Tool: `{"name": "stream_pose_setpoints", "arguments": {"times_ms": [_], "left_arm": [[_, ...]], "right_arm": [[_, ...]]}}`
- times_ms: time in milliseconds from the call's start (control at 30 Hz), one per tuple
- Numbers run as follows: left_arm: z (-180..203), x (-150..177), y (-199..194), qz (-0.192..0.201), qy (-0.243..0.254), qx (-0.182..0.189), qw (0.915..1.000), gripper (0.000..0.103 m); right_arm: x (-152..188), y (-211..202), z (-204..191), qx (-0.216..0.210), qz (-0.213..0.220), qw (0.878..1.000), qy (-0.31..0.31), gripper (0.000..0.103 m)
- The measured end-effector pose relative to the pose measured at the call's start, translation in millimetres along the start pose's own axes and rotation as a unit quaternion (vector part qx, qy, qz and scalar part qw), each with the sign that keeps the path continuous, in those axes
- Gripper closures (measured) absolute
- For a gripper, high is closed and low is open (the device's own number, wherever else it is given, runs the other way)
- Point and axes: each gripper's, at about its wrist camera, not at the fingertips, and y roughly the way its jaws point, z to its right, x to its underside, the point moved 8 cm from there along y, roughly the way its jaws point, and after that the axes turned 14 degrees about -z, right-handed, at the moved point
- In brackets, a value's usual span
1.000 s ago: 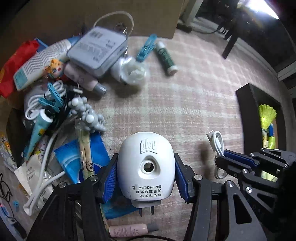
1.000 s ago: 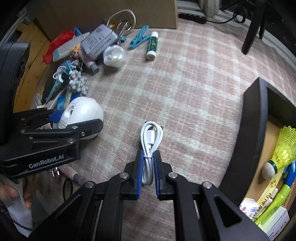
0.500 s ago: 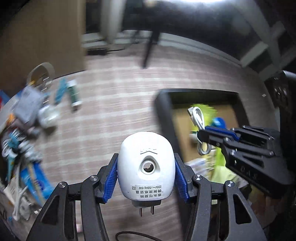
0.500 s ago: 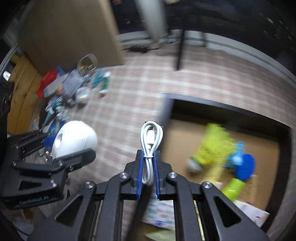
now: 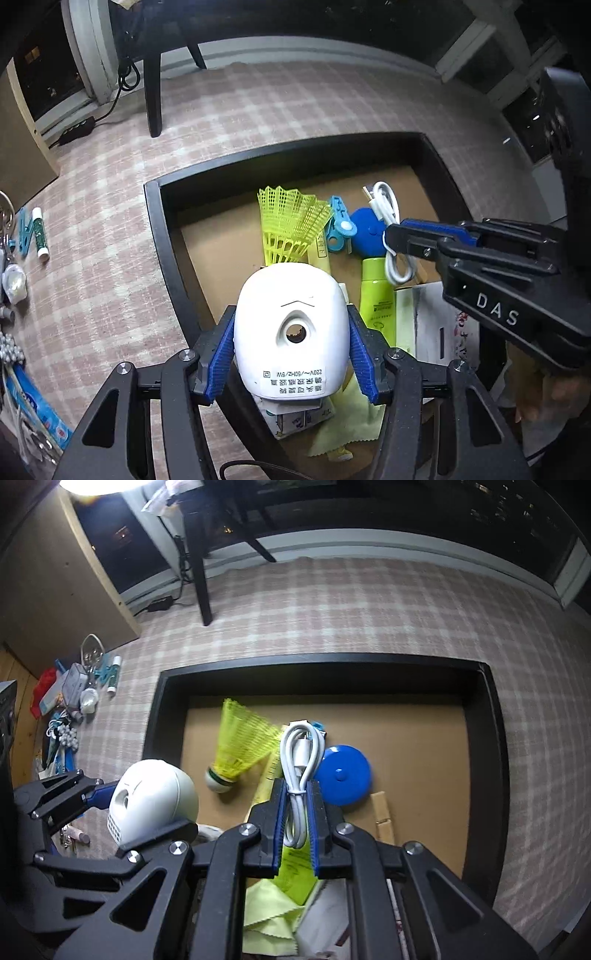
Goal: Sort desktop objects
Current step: 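Place the white cable and white charger into the tray with both grippers, then grasp the green lip balm with right gripper while left grasps the wooden stick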
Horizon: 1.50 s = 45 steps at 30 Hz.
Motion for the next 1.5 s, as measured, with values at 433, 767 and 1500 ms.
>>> {"name": "stream_pose_setpoints", "arguments": {"times_ms": [433,767,1500], "left_arm": [[-42.8,20.3,-35.2,0.034,-0.040,-0.003,0.9986,0.051],[-145.2,75.2,-53.3,0.041,-0.132,-0.034,0.9898,0.052],[-297.1,157.9,-32.9,0.004,-0.277,-0.067,0.9586,0.076]], "right_arm": [[-5.9,-5.1,-23.9,-0.006,0.002,1.000,-0.022,0.085],[-24.2,-9.2,-91.6,-0.023,0.004,0.996,-0.084,0.085],[-58.7,33.3,-237.1,-0.048,-0.048,0.981,-0.183,0.085]]}}
